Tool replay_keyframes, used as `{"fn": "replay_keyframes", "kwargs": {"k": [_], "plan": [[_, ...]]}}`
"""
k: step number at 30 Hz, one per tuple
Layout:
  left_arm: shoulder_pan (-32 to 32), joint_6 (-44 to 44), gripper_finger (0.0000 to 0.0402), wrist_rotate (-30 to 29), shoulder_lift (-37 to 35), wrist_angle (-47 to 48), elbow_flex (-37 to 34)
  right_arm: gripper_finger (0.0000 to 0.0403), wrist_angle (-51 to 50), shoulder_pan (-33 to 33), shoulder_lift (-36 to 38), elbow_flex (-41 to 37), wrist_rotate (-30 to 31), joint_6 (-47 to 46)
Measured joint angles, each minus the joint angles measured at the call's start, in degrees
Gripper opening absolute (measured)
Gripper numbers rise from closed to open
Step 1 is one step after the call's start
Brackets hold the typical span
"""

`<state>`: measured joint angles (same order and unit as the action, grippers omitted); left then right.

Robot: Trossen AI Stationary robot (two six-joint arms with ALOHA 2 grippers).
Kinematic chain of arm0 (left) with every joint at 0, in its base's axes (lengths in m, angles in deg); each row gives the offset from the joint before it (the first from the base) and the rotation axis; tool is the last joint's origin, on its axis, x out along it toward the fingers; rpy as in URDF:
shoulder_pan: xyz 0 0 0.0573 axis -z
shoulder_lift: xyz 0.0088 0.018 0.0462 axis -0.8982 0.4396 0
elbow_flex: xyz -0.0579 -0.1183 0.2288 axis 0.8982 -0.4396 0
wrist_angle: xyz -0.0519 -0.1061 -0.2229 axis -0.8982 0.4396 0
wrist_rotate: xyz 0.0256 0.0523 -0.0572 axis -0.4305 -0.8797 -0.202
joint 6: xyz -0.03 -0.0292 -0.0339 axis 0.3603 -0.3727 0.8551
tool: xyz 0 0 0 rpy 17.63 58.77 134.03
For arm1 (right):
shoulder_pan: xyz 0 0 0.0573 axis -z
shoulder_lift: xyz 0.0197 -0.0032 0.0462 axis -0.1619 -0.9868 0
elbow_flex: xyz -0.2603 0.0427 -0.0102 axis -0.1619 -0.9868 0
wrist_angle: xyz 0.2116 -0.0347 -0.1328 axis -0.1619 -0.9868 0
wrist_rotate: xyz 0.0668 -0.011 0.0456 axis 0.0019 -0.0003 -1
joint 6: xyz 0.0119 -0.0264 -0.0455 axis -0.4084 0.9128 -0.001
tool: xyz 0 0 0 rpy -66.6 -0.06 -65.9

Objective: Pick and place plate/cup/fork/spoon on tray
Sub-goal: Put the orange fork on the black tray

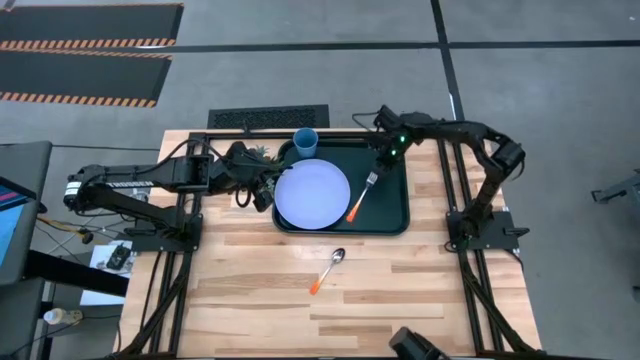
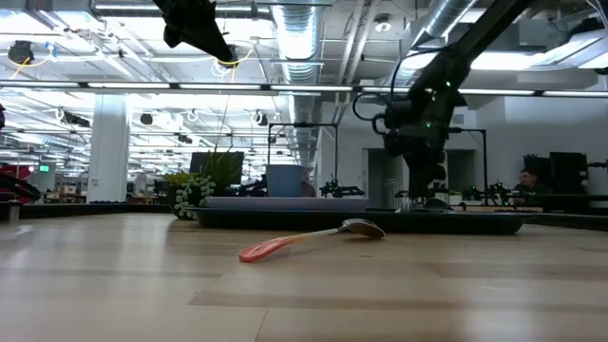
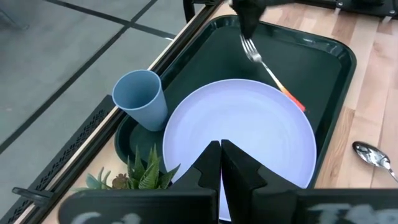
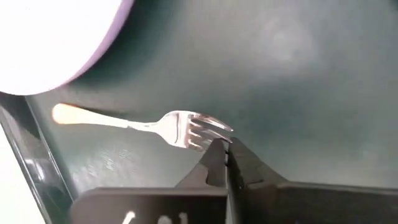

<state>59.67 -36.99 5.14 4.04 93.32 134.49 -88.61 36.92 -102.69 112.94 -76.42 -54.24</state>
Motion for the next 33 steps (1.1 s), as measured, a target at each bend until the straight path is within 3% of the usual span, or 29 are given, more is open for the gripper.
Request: {"fn": "replay_keyframes", "kwargs": {"k": [6,13,33], "plan": [[0.0,0.0,0.0,0.0,0.0,0.0,0.0,0.0002,-12.5,3.3,0.0,10.7,0.6,14.1],[0.0,0.2,0.0,0.0,0.0,0.0,0.0,0.0001,-18.1,4.7,-0.1,15.1,0.7,26.1],[0.0,0.8,0.0,-0.7,0.0,0.0,0.0,0.0003,-20.1,0.8,-13.8,19.0,2.3,29.0]]}}
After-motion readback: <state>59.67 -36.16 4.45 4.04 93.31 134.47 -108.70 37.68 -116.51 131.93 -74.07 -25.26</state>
